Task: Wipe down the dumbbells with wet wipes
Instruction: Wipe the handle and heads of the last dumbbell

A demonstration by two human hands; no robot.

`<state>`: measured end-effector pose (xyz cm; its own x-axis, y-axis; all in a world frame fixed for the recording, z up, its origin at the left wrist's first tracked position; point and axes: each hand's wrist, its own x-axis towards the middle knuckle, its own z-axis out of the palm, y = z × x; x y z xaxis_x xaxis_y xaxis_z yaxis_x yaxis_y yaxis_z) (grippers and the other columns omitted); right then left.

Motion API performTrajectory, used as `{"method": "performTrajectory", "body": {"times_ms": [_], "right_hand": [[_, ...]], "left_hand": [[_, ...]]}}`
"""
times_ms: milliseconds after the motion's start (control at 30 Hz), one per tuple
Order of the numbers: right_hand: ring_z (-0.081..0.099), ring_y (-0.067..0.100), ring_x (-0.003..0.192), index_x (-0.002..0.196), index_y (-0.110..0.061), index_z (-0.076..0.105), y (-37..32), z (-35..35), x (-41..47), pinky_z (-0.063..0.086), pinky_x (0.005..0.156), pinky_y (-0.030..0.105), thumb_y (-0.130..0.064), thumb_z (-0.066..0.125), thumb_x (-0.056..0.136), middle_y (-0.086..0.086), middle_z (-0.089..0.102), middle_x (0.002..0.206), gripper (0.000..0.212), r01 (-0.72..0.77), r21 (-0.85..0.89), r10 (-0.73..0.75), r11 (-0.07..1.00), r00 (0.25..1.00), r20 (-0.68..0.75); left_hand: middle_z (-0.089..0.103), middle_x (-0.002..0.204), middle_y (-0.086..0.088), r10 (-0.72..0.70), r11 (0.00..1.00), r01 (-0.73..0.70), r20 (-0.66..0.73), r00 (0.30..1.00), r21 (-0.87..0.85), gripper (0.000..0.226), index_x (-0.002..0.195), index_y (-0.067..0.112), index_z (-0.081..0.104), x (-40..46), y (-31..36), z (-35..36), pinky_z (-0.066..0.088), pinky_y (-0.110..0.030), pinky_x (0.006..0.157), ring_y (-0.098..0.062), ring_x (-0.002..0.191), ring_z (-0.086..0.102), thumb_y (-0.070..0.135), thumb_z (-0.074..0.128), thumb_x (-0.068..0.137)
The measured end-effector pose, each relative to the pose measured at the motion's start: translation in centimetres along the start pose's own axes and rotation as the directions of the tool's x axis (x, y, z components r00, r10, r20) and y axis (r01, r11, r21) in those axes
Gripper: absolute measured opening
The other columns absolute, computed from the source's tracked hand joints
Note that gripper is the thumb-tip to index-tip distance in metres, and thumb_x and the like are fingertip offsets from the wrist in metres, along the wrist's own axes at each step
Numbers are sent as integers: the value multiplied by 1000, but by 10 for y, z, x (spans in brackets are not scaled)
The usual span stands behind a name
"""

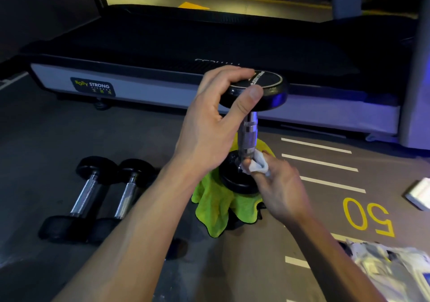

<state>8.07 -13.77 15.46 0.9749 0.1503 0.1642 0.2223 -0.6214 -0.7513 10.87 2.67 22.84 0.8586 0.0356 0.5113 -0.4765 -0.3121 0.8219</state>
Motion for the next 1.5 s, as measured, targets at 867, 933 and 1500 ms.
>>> {"method": "performTrajectory", "body": {"times_ms": [867, 933, 1500], "right_hand": [[55, 27, 77, 100, -14, 72, -11, 12, -22, 41, 60, 30, -8, 52, 78, 0, 56, 90, 31, 327, -385, -433, 863, 872, -230], [58, 26, 80, 97, -13, 69, -16, 11, -22, 40, 64, 26, -5, 55, 79, 1, 60, 94, 24, 363, -321, -457, 875, 838, -298], [56, 16, 77, 90, -38, 77, -21, -7, -37, 44, 67, 32, -23, 54, 75, -27, 74, 91, 31, 156, -386, -198, 909, 978, -71]], "left_hand": [[56, 134, 7, 38, 999, -38, 5, 999, 11, 27, 126, 25, 69, -5, 10, 10, 41, -15, 103, 2, 128, 54, 35, 66, 101], [57, 133, 7, 35, 999, -35, 1, 999, 6, 27, 126, 23, 70, -2, 10, 11, 41, -12, 101, 5, 125, 54, 34, 66, 101], [57, 135, 5, 16, 1000, -16, 11, 1000, -9, 23, 124, 31, 68, 3, 3, 4, 45, -29, 110, -5, 132, 54, 36, 65, 102]]}}
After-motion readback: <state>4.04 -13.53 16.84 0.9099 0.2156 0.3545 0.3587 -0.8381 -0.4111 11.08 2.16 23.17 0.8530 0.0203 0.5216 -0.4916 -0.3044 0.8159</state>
